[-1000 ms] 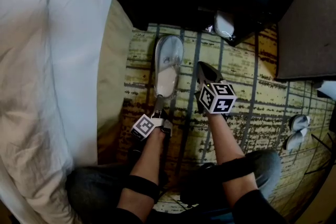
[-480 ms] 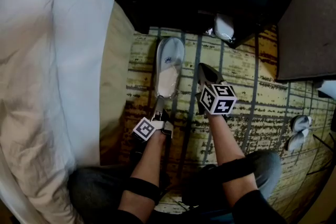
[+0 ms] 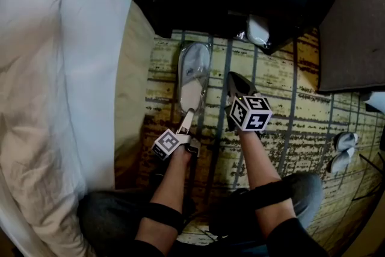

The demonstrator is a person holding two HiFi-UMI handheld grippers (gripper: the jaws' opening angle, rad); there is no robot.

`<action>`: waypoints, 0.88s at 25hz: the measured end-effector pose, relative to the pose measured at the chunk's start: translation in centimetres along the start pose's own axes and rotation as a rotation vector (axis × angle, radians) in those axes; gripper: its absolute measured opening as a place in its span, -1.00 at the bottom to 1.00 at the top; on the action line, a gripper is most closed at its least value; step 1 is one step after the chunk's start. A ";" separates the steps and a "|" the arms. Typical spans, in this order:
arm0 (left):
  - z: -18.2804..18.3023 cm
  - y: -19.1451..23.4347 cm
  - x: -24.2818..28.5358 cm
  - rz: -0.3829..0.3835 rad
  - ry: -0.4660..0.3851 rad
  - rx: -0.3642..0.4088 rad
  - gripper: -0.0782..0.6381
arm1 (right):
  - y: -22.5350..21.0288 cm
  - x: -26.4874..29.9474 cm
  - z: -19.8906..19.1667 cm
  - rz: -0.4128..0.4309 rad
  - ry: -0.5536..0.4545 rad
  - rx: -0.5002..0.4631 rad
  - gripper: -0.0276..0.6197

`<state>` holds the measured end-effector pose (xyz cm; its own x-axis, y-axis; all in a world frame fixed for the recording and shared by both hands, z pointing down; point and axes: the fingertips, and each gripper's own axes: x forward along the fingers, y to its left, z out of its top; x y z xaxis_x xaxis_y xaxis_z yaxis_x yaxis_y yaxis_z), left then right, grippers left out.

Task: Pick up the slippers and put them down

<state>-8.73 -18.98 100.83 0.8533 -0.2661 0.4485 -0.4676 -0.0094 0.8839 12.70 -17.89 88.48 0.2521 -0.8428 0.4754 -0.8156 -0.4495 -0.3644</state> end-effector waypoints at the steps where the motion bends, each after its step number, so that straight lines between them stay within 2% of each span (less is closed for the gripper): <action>1: -0.2 -0.1 0.2 0.003 0.008 0.005 0.55 | 0.0 0.0 0.0 -0.001 0.000 0.000 -0.91; 10: 0.3 0.4 1.2 0.084 -0.016 -0.050 0.54 | 0.1 0.1 0.0 -0.001 -0.002 0.003 -0.91; 12: 0.3 1.0 1.3 0.141 -0.019 -0.048 0.44 | 0.2 0.3 -0.1 0.002 0.000 0.002 -0.91; 14: 0.2 1.7 1.3 0.203 -0.022 -0.035 0.21 | 0.1 0.4 -0.1 0.001 0.003 0.001 -0.91; 15: 0.2 1.8 1.3 0.222 -0.027 -0.031 0.18 | 0.1 0.4 -0.2 0.000 0.005 0.002 -0.91; 19: 0.2 1.9 1.3 0.221 -0.043 -0.016 0.17 | 0.0 0.6 -0.4 0.000 0.009 0.004 -0.91; 22: 0.2 2.0 1.1 0.201 -0.048 -0.015 0.09 | 0.1 0.7 -0.5 0.001 0.009 0.004 -0.91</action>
<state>-8.74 -19.53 103.05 0.7309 -0.3071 0.6095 -0.6234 0.0630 0.7794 12.56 -18.32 89.15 0.2463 -0.8407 0.4821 -0.8139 -0.4496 -0.3681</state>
